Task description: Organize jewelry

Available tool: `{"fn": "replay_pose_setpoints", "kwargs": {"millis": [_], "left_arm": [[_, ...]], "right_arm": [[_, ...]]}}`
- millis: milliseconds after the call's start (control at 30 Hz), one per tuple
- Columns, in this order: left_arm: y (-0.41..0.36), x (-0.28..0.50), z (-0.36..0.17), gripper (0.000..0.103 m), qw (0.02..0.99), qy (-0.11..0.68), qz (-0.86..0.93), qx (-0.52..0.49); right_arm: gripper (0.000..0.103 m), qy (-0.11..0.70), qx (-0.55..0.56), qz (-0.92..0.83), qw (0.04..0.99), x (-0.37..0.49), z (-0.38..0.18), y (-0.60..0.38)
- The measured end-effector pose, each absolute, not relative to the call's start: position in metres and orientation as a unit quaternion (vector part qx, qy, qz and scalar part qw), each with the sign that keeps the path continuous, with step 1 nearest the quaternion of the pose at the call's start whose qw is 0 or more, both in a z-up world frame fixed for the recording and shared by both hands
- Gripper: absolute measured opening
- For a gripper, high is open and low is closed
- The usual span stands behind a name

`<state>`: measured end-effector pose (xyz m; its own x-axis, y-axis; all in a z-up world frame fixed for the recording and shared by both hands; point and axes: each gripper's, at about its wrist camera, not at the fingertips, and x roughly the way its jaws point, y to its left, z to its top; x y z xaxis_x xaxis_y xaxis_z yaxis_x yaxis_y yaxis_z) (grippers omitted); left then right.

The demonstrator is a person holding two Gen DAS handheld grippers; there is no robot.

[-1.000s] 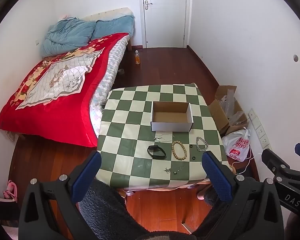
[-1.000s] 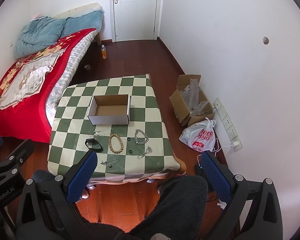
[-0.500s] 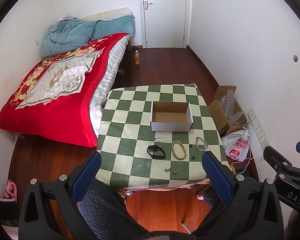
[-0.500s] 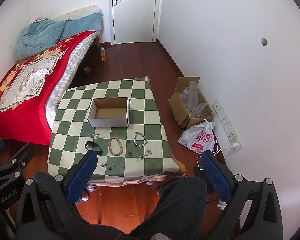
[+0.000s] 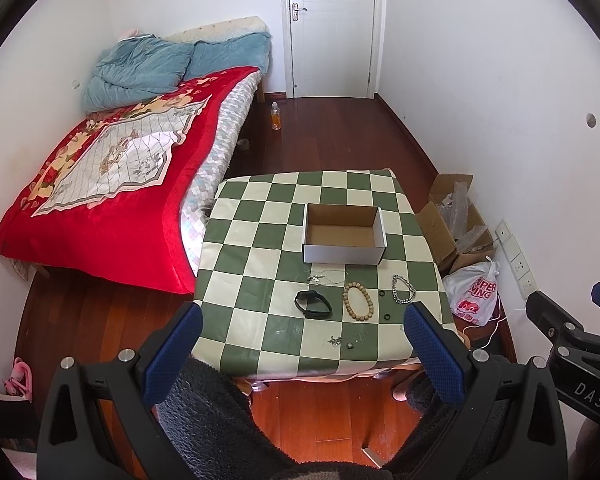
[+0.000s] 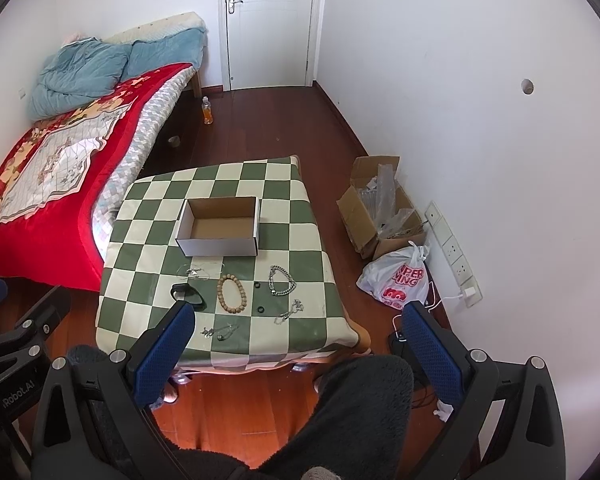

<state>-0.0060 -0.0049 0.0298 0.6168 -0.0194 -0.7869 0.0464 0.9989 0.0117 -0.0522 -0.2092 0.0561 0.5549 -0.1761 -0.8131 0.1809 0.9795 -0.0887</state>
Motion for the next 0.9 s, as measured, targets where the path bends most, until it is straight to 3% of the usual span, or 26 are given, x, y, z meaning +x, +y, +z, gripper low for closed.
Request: {"fn": "replay_pose_setpoints", "kwargs": {"millis": [400, 600, 900], "left_arm": [[0.014, 0.059, -0.008, 0.103, 0.901, 0.429, 0.052, 0.034], [0.017, 0.105, -0.067, 0.103, 0.878, 0.47, 0.074, 0.054], [0.012, 0.178, -0.176, 0.102, 0.823, 0.558, 0.081, 0.077]], "right_arm": [[0.103, 0.474, 0.022, -0.107, 0.874, -0.025, 0.031, -0.22], [0.103, 0.466, 0.038, -0.115, 0.877, 0.028, -0.014, -0.232], [0.103, 0.555, 0.024, -0.149, 0.818, 0.109, -0.124, -0.263]]}}
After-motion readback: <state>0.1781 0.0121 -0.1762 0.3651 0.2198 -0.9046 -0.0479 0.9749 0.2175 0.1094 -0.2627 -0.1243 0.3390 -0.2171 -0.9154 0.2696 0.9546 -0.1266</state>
